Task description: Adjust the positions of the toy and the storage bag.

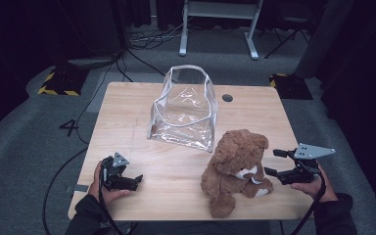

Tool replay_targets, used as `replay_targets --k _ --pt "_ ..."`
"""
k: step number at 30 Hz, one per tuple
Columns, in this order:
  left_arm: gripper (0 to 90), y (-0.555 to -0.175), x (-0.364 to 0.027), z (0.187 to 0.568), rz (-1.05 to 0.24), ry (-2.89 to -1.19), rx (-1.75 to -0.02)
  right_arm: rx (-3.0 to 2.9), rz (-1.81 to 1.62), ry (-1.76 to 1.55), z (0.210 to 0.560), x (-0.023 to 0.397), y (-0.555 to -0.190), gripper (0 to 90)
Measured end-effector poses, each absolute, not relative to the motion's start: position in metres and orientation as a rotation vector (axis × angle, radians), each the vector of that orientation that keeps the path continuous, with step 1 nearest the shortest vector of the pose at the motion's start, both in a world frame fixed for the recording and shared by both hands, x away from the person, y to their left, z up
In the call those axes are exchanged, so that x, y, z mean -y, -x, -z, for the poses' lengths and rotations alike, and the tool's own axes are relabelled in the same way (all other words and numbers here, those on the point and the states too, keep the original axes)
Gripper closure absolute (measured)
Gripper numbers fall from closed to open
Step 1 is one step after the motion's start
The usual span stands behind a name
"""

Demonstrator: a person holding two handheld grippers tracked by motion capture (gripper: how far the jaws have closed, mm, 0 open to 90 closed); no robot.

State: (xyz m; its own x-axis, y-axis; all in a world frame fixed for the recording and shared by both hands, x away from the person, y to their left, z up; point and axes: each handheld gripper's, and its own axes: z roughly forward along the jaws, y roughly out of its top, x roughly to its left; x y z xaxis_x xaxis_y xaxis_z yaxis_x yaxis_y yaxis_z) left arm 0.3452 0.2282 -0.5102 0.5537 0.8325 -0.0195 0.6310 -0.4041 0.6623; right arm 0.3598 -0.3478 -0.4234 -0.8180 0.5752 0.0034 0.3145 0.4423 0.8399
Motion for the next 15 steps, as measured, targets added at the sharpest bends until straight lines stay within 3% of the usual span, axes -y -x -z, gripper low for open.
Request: replay_targets --k 15 --pt "0.5 -0.345 -0.228 0.510 -0.419 -2.166 -1.171 -2.490 -1.351 -0.644 0.422 0.320 -0.364 18.7"
